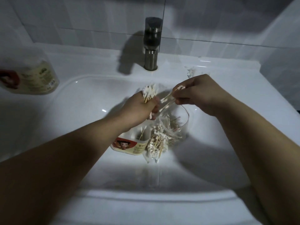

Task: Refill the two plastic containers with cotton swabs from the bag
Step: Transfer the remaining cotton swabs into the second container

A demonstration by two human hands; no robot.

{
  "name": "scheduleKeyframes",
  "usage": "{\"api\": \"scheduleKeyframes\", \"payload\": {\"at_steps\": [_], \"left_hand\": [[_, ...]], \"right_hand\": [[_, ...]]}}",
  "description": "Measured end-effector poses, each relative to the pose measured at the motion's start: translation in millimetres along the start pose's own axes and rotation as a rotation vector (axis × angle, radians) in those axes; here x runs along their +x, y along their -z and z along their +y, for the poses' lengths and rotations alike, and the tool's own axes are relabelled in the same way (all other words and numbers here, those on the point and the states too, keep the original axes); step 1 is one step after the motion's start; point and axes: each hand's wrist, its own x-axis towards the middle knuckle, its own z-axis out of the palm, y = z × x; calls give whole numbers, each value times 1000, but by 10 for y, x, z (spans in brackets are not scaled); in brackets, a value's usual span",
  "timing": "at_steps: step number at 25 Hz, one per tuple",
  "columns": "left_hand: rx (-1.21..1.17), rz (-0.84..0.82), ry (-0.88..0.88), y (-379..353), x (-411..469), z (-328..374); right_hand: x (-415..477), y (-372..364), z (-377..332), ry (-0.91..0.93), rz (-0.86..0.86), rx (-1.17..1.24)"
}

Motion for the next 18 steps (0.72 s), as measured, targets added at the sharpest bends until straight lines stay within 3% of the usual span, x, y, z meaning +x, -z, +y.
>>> {"api": "scheduleKeyframes", "payload": {"at_steps": [4,8,15,18], "left_hand": [[-41,-133,-119,-29,-18,-12],[-21,-197,-122,-60,-29,-6],[56,-81,-86,-32,-4,-11],[-53,-65,-25,-17,0,-10]], "right_hand": [[-41,-145,22,-16,-136,-76],[-55,-198,34,-29,-180,-67],[2,-130,50,-92,-80,178],[1,-150,67,-103,-128,162]]}}
